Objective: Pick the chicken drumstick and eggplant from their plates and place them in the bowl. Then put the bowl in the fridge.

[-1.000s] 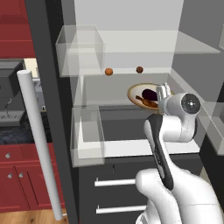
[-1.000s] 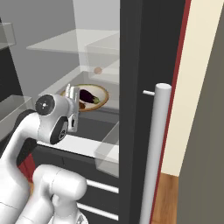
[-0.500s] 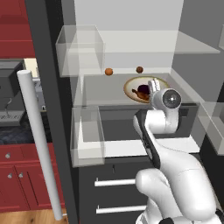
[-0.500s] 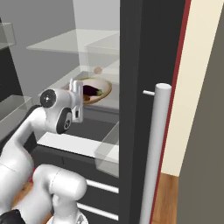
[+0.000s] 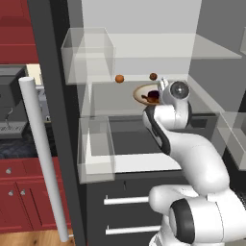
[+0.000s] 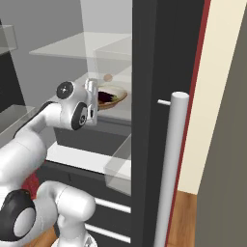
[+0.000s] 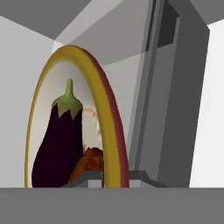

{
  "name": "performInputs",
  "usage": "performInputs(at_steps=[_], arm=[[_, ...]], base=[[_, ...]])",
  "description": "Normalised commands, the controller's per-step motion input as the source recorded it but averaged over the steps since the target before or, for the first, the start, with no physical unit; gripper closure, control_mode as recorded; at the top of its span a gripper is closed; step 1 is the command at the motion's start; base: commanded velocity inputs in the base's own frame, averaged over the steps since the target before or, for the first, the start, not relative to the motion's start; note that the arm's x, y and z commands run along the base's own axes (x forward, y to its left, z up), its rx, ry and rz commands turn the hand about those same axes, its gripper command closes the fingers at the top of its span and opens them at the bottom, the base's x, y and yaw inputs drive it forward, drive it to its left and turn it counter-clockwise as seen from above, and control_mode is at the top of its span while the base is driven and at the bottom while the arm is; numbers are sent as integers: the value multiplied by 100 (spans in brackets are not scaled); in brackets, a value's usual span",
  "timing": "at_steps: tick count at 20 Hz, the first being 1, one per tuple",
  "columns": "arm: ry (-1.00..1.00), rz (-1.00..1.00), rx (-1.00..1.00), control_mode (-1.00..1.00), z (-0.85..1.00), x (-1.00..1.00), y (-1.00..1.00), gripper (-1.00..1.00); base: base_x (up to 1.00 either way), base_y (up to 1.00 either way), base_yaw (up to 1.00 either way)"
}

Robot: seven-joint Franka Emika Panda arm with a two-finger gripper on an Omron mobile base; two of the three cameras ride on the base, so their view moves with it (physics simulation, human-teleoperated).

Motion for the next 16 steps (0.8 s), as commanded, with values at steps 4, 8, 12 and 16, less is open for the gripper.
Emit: performInputs(at_steps=[4,8,12,16], arm=[[0,0,0,-100,-4,43,-11,100],[0,0,0,-100,-15,33,-14,100],[0,0,0,-100,-21,24,-10,100],[0,1,0,-100,-25,19,-6,100]], base=[[0,0,0],[0,0,0],[0,0,0],[0,0,0]])
